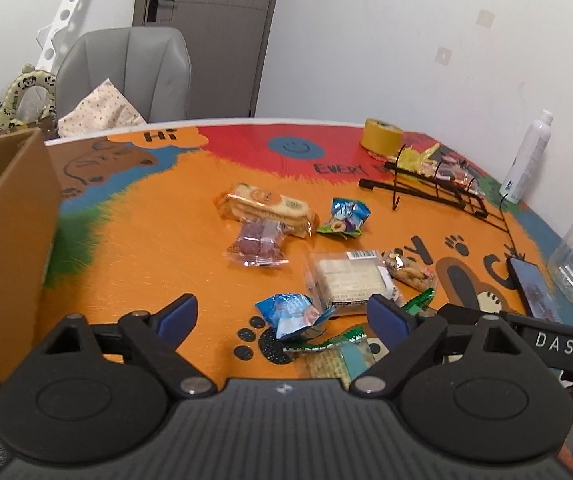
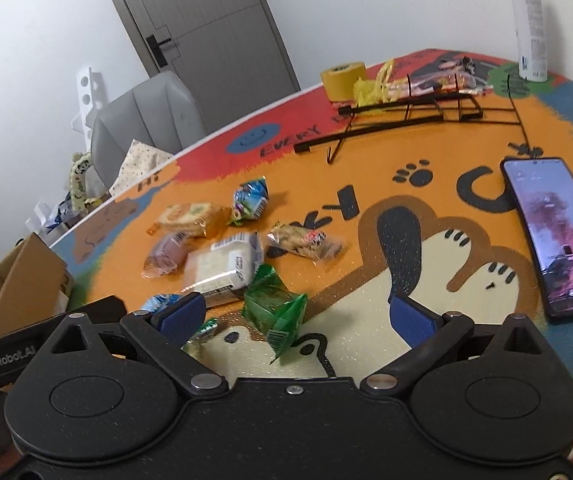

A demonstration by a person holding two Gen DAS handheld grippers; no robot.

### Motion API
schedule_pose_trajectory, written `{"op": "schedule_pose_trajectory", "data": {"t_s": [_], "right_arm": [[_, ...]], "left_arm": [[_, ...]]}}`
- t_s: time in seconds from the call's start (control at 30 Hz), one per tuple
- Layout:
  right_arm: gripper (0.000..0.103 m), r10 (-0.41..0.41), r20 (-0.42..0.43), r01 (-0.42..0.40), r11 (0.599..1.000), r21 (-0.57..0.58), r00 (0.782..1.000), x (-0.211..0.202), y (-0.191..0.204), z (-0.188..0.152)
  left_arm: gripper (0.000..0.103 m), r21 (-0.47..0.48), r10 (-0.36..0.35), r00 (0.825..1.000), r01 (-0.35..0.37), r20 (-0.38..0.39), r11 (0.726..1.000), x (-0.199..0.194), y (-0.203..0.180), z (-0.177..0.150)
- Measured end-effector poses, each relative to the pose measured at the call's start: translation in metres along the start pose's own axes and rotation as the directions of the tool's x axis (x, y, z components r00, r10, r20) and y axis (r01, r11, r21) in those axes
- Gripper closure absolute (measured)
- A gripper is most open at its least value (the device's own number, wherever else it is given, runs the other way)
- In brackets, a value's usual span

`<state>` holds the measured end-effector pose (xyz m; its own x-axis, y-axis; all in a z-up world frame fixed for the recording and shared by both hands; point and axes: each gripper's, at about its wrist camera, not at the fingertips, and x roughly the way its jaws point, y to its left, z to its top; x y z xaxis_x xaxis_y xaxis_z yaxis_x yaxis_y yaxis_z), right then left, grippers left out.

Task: Organize snacks
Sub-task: 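Move both open grippers back toward the remaining snacks on the table, then grasp the blue wrapped candy with the left gripper while the right grasps the green-wrapped candy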

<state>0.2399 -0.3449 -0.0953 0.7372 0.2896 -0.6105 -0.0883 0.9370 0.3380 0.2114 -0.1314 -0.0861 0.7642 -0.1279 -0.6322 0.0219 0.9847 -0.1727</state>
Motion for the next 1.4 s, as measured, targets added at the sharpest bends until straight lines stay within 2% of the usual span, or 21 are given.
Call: {"op": "schedule_pose_trajectory", "data": {"t_s": [0.27,0.4,0.5,0.57,0.67,0.73,0.8,0.97,1.4], "right_arm": [[0.009,0.014,-0.036,-0.014,1.000,0.020,0.999,0.019,-0.006,0.000],[0.017,0.003,-0.036,-0.003,1.000,-0.015,0.999,0.023,-0.003,-0.001],[0.023,-0.006,-0.032,0.005,1.000,-0.031,0.999,0.024,-0.002,0.000],[0.028,-0.011,-0.028,0.010,0.999,-0.040,1.000,0.024,-0.001,-0.001],[0.046,-0.014,-0.026,0.012,0.998,-0.059,1.000,0.024,0.003,-0.003],[0.066,0.006,-0.040,-0.009,0.998,-0.065,0.999,0.025,0.006,-0.003],[0.069,0.020,-0.046,-0.023,0.997,-0.067,0.999,0.025,0.008,-0.004],[0.070,0.024,-0.044,-0.027,0.997,-0.074,0.999,0.021,0.010,-0.004],[0.071,0.049,-0.005,-0.049,0.996,-0.070,0.999,0.001,0.021,0.003]], "left_arm": [[0.023,0.008,0.012,0.999,-0.011,-0.048,1.000,0.029,-0.007,-0.001],[0.027,0.004,0.016,0.998,-0.016,-0.062,1.000,0.039,-0.009,-0.002],[0.039,0.006,0.018,0.998,-0.018,-0.064,1.000,0.045,-0.011,-0.004],[0.052,0.007,0.018,0.998,-0.017,-0.062,1.000,0.047,-0.012,-0.005],[0.062,0.026,0.034,0.998,-0.032,-0.053,0.999,0.047,-0.014,-0.007],[0.066,0.019,0.028,0.998,-0.027,-0.053,0.999,0.047,-0.013,-0.006],[0.067,0.008,0.027,0.998,-0.026,-0.052,1.000,0.045,-0.012,-0.006],[0.074,0.002,0.030,0.999,-0.030,-0.019,1.000,0.032,-0.007,-0.003],[0.076,-0.030,0.016,0.999,-0.015,0.034,0.999,0.003,0.006,0.005]]}}
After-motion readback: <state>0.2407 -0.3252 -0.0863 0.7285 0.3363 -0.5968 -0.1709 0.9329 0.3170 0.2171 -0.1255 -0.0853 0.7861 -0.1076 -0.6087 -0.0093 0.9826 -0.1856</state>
